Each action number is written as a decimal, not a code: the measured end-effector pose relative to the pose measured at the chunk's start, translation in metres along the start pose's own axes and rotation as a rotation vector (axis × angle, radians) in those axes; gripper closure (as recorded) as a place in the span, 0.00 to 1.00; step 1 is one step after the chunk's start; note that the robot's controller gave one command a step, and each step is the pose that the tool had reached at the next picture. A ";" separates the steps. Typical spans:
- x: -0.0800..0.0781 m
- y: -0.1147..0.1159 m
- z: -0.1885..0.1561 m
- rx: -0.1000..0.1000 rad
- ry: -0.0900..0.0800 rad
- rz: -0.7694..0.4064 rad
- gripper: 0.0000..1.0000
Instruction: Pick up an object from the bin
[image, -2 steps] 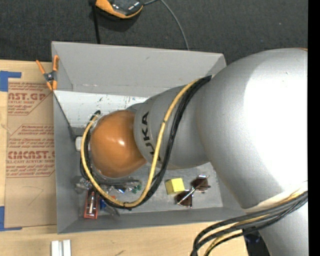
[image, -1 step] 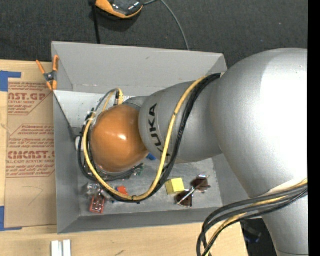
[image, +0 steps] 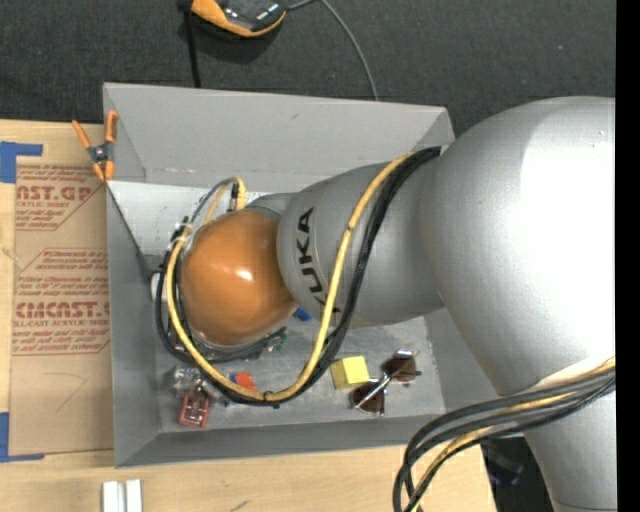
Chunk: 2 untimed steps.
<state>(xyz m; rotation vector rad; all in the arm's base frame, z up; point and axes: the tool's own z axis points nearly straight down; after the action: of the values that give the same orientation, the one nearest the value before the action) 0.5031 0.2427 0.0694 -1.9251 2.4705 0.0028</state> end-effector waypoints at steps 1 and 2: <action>0.000 0.001 -0.004 -0.002 0.001 0.000 1.00; 0.000 0.001 -0.015 -0.003 0.002 0.000 1.00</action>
Offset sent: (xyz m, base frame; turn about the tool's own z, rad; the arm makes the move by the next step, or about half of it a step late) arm 0.0000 0.0001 0.0411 0.0000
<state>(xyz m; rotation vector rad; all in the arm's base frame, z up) 0.5016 0.2427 0.0845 -1.9272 2.4735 0.0048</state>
